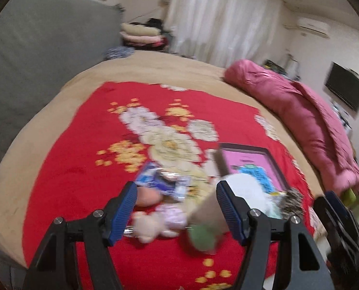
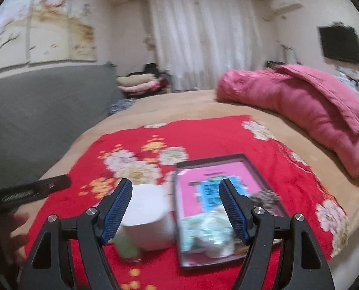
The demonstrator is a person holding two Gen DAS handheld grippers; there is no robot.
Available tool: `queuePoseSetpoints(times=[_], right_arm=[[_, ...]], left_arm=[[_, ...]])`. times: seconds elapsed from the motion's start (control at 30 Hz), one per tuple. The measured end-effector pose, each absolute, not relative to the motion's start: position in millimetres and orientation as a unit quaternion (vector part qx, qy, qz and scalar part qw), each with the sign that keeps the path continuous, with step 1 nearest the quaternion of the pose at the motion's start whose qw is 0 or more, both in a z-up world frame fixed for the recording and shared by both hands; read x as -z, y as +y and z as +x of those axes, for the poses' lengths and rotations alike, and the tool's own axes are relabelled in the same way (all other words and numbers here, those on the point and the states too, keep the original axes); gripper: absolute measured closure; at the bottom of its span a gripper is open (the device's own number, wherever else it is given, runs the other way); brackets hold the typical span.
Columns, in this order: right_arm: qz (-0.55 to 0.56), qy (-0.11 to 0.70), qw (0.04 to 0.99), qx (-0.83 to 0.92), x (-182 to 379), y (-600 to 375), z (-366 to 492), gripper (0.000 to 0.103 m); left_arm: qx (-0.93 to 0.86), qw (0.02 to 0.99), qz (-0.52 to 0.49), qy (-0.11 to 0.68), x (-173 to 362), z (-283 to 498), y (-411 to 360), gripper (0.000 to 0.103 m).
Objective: Organize soft objects
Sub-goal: 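Withdraw both open tools from the tray back toward the pile, then move both open tools over the pink sponge and green blender bag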
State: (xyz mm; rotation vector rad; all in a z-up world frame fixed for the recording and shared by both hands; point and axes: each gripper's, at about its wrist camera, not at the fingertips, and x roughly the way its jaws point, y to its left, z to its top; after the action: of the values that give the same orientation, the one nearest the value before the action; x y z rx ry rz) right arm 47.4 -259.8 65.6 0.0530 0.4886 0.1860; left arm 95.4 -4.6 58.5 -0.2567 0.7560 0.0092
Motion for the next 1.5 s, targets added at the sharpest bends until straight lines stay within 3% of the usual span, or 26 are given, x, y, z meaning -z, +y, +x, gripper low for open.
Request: queuePoseSetpoints(times=[0.43, 0.93, 1.5], right_arm=[[-0.046, 0.28, 0.941, -0.186, -41.1, -170.5, 29.7, 0.027], [-0.087, 0.353, 0.911, -0.195, 13.8, -142.0, 45.4, 0.027], [-0.162, 0.363, 0.885, -0.242, 51.7, -99.8, 50.4, 0.027]], left_arm=[[-0.046, 0.896, -0.183, 0.403, -8.0, 99.5, 61.8, 0.035], [-0.018, 0.877, -0.188, 0.441, 33.3, 115.8, 54.1, 0.035], [0.006, 0.861, -0.188, 0.473, 66.3, 147.4, 49.8, 0.035]])
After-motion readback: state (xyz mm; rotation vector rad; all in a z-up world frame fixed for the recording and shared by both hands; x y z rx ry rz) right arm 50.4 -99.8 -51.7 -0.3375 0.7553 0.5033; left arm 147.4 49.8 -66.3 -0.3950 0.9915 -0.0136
